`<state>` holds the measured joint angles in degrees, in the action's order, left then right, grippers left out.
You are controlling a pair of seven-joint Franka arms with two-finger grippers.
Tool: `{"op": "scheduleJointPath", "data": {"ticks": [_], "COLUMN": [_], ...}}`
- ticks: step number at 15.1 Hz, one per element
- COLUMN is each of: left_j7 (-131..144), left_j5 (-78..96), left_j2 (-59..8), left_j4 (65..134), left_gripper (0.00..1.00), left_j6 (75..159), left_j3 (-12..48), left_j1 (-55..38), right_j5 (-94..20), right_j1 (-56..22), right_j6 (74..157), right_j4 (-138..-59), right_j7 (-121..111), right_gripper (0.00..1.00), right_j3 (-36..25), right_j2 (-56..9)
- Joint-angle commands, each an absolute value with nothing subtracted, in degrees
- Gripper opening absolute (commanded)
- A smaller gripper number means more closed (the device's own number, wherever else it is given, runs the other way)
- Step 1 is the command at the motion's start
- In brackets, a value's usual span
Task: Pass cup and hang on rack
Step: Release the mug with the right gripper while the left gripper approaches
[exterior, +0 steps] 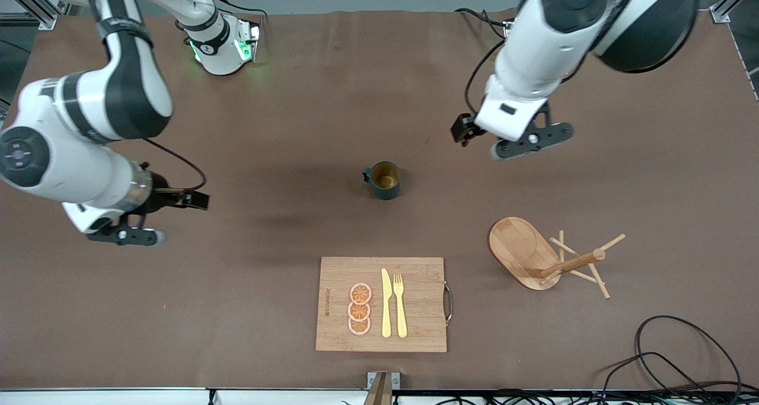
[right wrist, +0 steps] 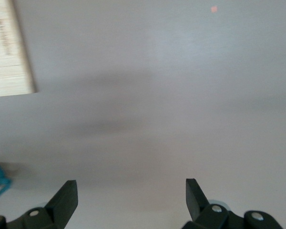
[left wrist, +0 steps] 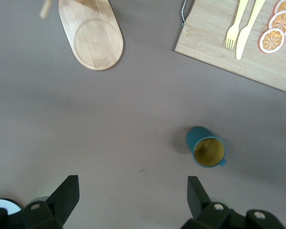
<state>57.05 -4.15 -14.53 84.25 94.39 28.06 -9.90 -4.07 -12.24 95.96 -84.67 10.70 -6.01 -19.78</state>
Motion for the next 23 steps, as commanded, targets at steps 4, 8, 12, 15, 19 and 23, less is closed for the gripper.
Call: {"op": "scheduleJointPath", "data": {"ticks": [4, 8, 12, 15, 19, 23], "left_j7": [83.7, 99.8, 113.9, 120.7, 127.5, 134.7], "left_j5": [-14.6, -25.1, -33.3, -35.2, -35.2, -35.2], "left_j2": [-23.6, -30.9, -38.4, -41.7, -42.8, -45.7], "left_j4": [83.3, 83.2, 79.6, 77.5, 77.4, 76.4], "left_gripper": [1.00, 1.00, 1.00, 0.99, 0.98, 0.98], "left_j6": [102.0, 107.2, 109.7, 109.8, 109.9, 111.4], "left_j3": [28.3, 28.2, 27.9, 26.2, 22.5, 20.0], "left_j1": [-20.6, -27.0, -32.0, -36.0, -41.0, -44.0], "right_j5": [-0.9, -0.8, -0.6, 1.1, 1.1, 1.2], "right_j1": [-1.7, 1.5, 2.4, 1.1, -0.5, -1.1], "right_j6": [93.0, 90.4, 86.9, 86.7, 82.3, 82.6], "right_j4": [-81.7, -79.5, -77.0, -77.0, -76.8, -78.7], "right_j7": [-1.1, -1.5, -1.5, -0.8, -0.8, -0.4], "right_gripper": [1.00, 1.00, 1.00, 1.00, 1.00, 1.00], "right_j3": [-5.3, -5.3, -5.3, -4.9, -4.9, -5.1], "right_j2": [-18.4, -18.7, -18.7, -18.4, -17.4, -13.2]}}
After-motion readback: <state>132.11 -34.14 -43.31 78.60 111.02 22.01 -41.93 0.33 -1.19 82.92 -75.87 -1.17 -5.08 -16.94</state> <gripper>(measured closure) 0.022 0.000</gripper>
